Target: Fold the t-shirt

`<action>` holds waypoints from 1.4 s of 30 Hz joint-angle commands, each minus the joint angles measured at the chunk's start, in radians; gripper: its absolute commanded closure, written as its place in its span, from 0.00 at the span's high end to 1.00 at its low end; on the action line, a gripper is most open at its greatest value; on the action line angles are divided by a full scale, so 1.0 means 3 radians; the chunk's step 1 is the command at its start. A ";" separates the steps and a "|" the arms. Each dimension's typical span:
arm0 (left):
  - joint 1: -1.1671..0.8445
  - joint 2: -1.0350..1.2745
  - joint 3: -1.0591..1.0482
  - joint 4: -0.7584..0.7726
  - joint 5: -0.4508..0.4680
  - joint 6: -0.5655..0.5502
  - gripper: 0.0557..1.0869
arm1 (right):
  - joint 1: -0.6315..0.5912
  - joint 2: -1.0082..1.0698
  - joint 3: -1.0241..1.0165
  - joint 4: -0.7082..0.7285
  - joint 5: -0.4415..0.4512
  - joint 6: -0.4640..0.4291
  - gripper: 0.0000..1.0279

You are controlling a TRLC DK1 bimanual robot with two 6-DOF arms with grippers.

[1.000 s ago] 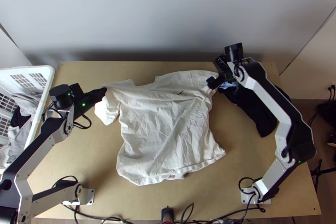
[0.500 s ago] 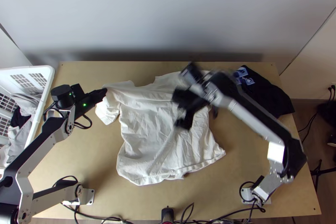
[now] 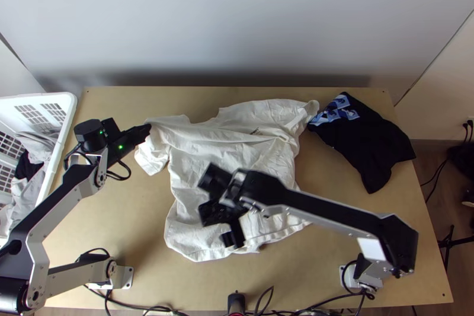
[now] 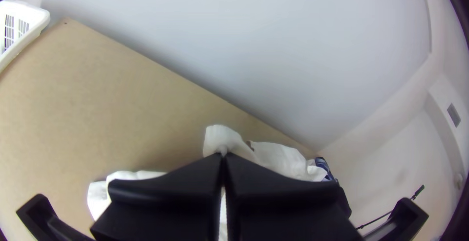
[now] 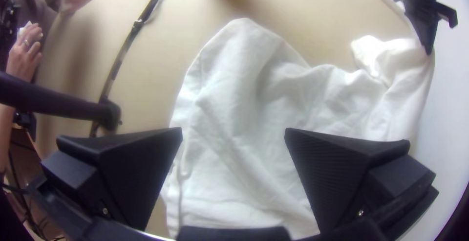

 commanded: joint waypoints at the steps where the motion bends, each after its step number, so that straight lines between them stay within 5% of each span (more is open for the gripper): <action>1: 0.0001 0.0099 0.0033 0.0106 0.0005 -0.0002 0.03 | 0.0357 0.0269 -0.0105 0.0702 0.0363 -0.0050 0.95; 23: 0.0073 0.0391 0.0141 0.0234 0.0010 0.0044 0.03 | 0.0679 0.1251 0.0508 0.0891 0.0409 0.0354 0.93; 27: 0.0129 0.0386 0.0161 0.0234 0.0025 0.0049 0.03 | 0.0612 0.1276 0.0437 0.0845 0.0409 0.0359 0.70; 31: 0.0195 0.0391 0.0166 0.0234 0.0045 0.0049 0.03 | 0.0531 0.1271 0.0360 0.0814 0.0414 0.0436 0.02; 37: 0.0298 0.0278 0.0279 0.0162 0.0056 0.0019 0.03 | 0.0162 0.0857 0.0442 0.0676 0.0368 0.0625 0.03; 42: 0.0272 -0.0095 0.0585 -0.0339 0.0148 -0.0007 0.03 | -0.0400 0.0412 0.0866 0.0283 -0.0006 0.0896 0.03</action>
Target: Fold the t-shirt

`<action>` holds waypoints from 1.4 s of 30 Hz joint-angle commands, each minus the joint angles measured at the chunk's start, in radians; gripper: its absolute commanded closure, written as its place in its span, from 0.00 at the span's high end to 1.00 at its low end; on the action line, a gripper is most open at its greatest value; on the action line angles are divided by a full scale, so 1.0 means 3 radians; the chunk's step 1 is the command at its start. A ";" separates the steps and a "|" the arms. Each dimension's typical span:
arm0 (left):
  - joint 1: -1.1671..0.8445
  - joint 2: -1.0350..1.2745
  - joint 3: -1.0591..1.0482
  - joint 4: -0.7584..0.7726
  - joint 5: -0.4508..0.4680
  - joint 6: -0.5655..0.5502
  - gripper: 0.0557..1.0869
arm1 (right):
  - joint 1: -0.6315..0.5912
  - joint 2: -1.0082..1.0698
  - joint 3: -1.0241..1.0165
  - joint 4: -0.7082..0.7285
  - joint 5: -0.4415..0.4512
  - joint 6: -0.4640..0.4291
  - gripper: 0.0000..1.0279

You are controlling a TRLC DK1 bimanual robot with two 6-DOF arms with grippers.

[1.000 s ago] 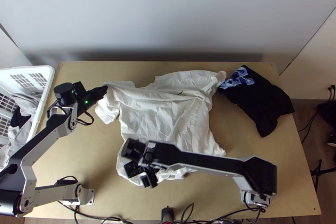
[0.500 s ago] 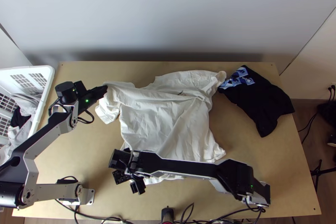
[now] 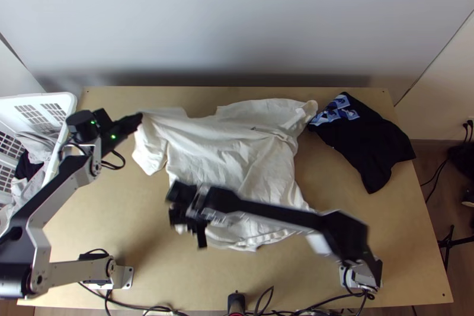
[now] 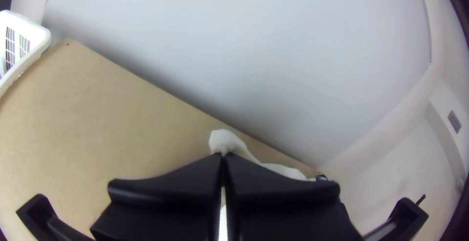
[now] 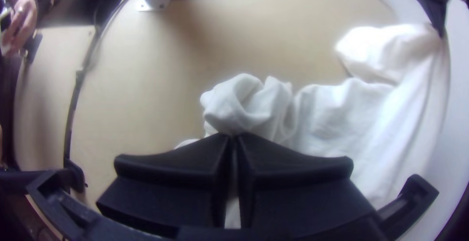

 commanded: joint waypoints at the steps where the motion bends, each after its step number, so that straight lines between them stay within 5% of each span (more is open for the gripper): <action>1: -0.0008 -0.0356 0.0356 -0.0597 0.0108 -0.0035 0.03 | -0.0669 -0.0491 0.0466 -0.0494 -0.0348 0.0330 0.03; 10: -0.0105 -0.0336 0.1291 -0.2044 0.0124 0.0113 0.03 | -0.1416 -0.1069 0.0794 -0.0908 -0.0593 0.0622 0.03; 20: 0.0089 0.0431 0.2115 -0.3199 -0.0822 0.0384 0.03 | -0.2111 -0.1524 0.0829 -0.0923 -0.0593 0.0637 0.03; 25: 0.0268 0.0718 0.2595 -0.3757 -0.0863 0.0364 0.03 | -0.2387 -0.1606 0.1014 -0.0959 -0.0598 0.0519 0.03; 34: 0.0263 0.0759 0.3792 -0.4641 -0.0556 0.0159 0.03 | -0.2673 -0.1606 0.1479 -0.0979 -0.0624 0.0519 0.03; 42: 0.0432 0.0411 0.4329 -0.4590 0.0057 -0.0035 0.03 | -0.2745 -0.1677 0.1765 -0.0985 -0.0634 0.0289 0.03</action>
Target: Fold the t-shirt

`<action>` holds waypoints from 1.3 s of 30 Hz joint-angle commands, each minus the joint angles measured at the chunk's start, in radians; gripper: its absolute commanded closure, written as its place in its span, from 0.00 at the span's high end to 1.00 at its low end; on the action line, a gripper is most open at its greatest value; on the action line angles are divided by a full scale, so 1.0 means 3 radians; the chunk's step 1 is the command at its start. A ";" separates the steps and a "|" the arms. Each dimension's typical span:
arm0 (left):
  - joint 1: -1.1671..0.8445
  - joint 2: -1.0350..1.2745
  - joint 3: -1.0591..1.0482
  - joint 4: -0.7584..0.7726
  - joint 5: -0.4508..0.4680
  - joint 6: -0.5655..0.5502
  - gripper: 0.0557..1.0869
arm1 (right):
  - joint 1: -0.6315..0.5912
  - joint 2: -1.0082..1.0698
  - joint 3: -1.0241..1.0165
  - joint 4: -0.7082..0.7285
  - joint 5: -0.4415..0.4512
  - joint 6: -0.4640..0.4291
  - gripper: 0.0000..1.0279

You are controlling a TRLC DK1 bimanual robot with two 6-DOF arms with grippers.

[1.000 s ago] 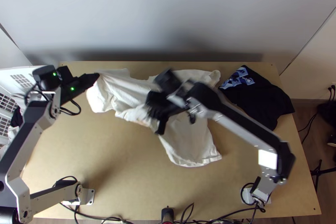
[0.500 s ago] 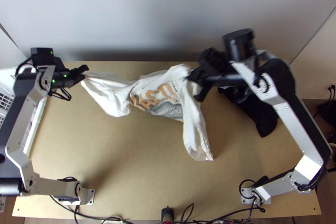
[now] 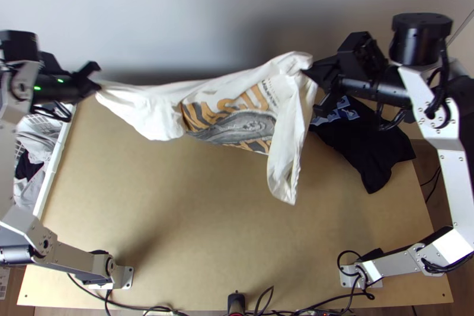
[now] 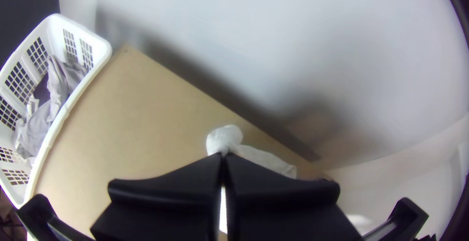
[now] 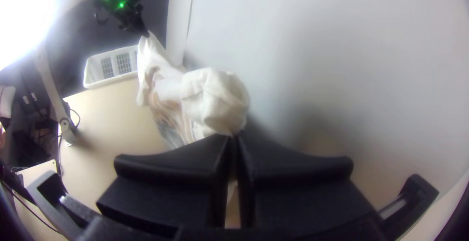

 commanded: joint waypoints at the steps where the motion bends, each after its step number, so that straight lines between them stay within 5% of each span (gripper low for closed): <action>1: 0.0215 -0.0327 0.0472 0.0126 0.0546 -0.0249 0.03 | -0.0082 -0.0119 0.0207 -0.0009 -0.0015 -0.0208 0.03; 17: 0.0220 -0.1457 0.0513 0.1527 0.0566 -0.0663 0.03 | -0.0527 -0.0691 0.0182 0.0502 0.0184 -0.0321 0.03; 24: 0.0215 -0.1830 0.0441 0.1670 0.0572 -0.0709 0.03 | -0.0404 -0.1029 0.0090 0.0113 -0.0061 -0.0602 0.03; 39: 0.0220 -0.2592 0.0119 0.1619 0.0699 -0.0750 0.03 | 0.0117 -0.1775 -0.0069 -0.0935 -0.0281 -0.0689 0.03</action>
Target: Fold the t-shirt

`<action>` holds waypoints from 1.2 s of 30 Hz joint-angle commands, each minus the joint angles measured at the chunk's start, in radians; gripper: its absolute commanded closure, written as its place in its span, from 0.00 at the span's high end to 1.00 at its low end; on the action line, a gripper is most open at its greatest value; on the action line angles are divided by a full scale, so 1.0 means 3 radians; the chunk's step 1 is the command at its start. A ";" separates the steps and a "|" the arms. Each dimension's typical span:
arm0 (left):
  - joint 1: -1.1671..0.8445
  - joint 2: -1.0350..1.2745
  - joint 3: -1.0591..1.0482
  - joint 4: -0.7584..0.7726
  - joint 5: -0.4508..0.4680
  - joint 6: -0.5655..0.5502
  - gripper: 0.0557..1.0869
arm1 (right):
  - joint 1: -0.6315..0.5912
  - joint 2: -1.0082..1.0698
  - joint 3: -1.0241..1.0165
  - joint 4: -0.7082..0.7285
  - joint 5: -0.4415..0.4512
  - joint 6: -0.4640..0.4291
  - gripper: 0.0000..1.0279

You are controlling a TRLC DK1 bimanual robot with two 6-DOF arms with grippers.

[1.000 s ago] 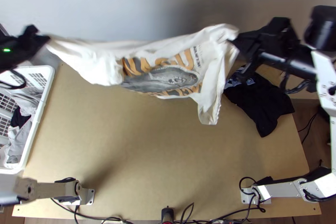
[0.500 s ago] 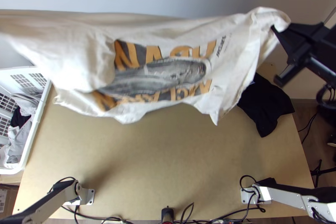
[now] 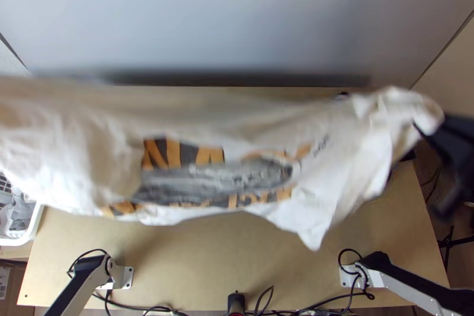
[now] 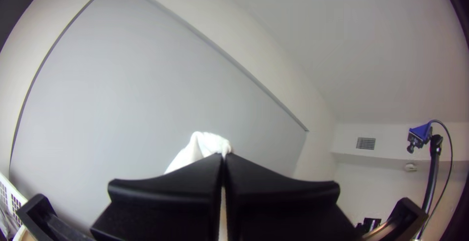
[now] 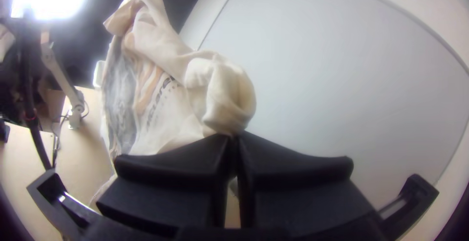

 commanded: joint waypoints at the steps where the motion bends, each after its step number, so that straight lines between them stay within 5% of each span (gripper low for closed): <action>1: 0.0029 -0.0477 -0.0432 -0.0122 0.0157 -0.0023 0.03 | 0.0168 -0.0405 -0.0317 -0.0527 -0.0138 -0.0049 0.03; 15: 0.0438 -0.1423 -0.1680 -0.0260 0.0806 -0.0166 0.03 | 0.0265 -0.1121 -0.1795 -0.0655 -0.0149 -0.0090 0.03; 24: 0.0474 -0.1459 -0.2253 -0.0224 0.0883 -0.0043 0.03 | 0.0250 -0.1121 -0.2352 -0.0430 -0.0149 -0.0157 0.03; 36: 0.0469 -0.1213 -0.3592 0.0906 0.0878 0.0080 0.03 | -0.0072 -0.0778 -0.3140 0.0491 -0.0154 -0.0412 0.03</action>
